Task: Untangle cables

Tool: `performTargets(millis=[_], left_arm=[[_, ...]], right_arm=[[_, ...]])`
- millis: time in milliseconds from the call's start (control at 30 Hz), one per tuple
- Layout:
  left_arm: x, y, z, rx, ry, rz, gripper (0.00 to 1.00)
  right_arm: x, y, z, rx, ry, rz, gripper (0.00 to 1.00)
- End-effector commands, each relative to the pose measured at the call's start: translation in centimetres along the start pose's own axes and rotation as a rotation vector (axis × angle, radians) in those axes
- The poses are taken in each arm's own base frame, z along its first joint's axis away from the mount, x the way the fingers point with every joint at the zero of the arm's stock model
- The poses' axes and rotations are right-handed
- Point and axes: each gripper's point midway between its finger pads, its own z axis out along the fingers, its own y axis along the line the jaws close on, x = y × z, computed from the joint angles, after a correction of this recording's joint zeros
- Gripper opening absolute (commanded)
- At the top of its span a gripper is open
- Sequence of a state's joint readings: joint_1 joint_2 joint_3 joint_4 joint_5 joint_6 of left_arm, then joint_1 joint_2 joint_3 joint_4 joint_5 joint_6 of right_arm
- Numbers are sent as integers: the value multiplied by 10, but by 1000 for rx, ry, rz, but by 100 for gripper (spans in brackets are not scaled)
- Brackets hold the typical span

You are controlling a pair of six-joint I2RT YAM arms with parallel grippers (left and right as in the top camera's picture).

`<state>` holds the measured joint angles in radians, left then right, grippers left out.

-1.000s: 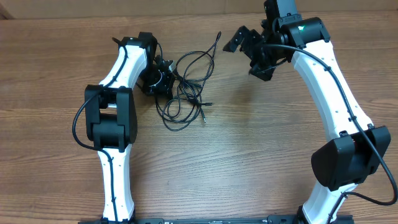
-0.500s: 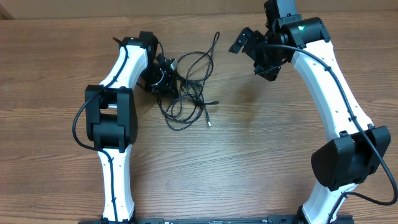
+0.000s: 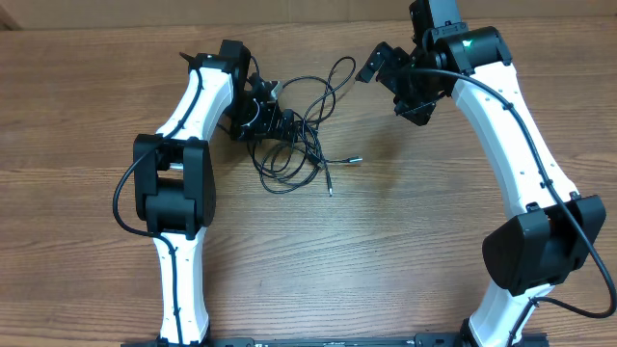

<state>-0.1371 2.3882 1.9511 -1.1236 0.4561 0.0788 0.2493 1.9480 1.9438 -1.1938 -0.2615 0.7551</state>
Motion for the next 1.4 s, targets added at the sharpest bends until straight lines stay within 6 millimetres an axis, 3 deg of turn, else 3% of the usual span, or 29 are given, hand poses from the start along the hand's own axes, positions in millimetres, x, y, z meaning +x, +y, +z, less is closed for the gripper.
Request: performTargets(millis=[0,200,1367], left_arm=[[27,60,50,-164,125,-46,100],[17,62,51,-168,86,-31,100],[17,62,51,-168,85,-31,100]], right_arm=[[-3,-2,1,6,-10,2,100],[-3,-2,1,6,-10,2,100],[-3,-2,1,6,-10,2,100]])
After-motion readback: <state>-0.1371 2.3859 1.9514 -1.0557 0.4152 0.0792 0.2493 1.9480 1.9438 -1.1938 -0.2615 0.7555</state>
